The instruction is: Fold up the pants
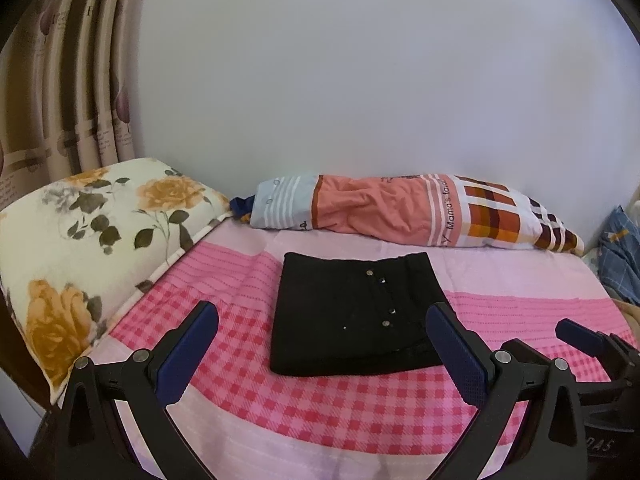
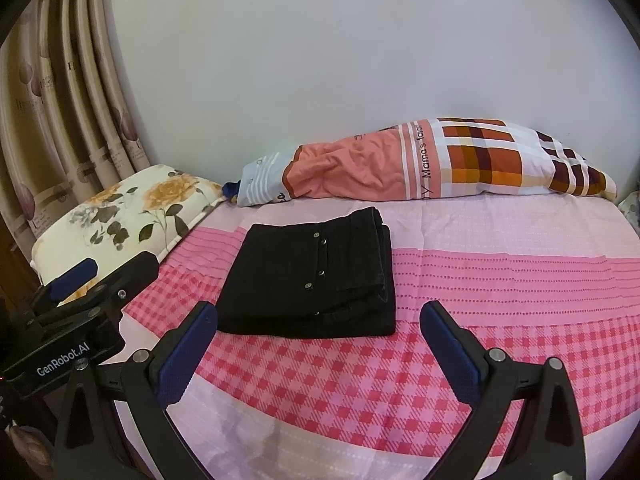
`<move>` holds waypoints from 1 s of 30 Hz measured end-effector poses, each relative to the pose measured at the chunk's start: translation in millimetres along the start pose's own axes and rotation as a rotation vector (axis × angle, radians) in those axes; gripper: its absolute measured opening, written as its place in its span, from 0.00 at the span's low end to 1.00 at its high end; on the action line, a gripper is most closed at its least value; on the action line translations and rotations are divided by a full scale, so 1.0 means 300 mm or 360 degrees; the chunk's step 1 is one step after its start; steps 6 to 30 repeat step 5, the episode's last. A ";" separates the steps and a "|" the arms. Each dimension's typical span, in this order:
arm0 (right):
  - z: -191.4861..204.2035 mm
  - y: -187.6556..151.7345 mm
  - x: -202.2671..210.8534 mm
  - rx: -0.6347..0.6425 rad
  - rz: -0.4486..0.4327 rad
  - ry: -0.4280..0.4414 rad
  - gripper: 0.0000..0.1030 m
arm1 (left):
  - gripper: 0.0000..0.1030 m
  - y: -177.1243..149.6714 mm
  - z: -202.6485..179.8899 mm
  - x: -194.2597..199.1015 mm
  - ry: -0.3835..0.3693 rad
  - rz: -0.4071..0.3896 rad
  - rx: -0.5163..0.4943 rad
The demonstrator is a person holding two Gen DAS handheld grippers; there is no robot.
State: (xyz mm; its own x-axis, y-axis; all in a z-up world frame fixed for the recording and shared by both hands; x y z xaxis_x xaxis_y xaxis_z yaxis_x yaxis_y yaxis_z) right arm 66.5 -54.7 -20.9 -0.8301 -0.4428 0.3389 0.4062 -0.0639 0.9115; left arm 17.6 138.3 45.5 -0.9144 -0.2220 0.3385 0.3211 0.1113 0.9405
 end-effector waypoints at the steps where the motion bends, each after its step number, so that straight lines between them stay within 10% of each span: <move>1: -0.001 -0.002 -0.002 -0.0001 -0.0002 -0.0003 0.98 | 1.00 -0.001 0.001 -0.001 -0.0004 0.0005 0.0005; 30: -0.008 -0.012 -0.010 0.0005 0.0000 -0.0038 0.98 | 1.00 -0.004 0.006 -0.012 -0.0015 0.0029 0.0022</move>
Point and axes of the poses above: each gripper's, at about its wrist camera, not at the fingertips, and x roughly against the way its jaws point, z to its left, y to its top, the point moved 1 cm from there along -x, roughly the way its jaws point, and after that the axes turned 10 degrees about -z, right-handed, at the moved point
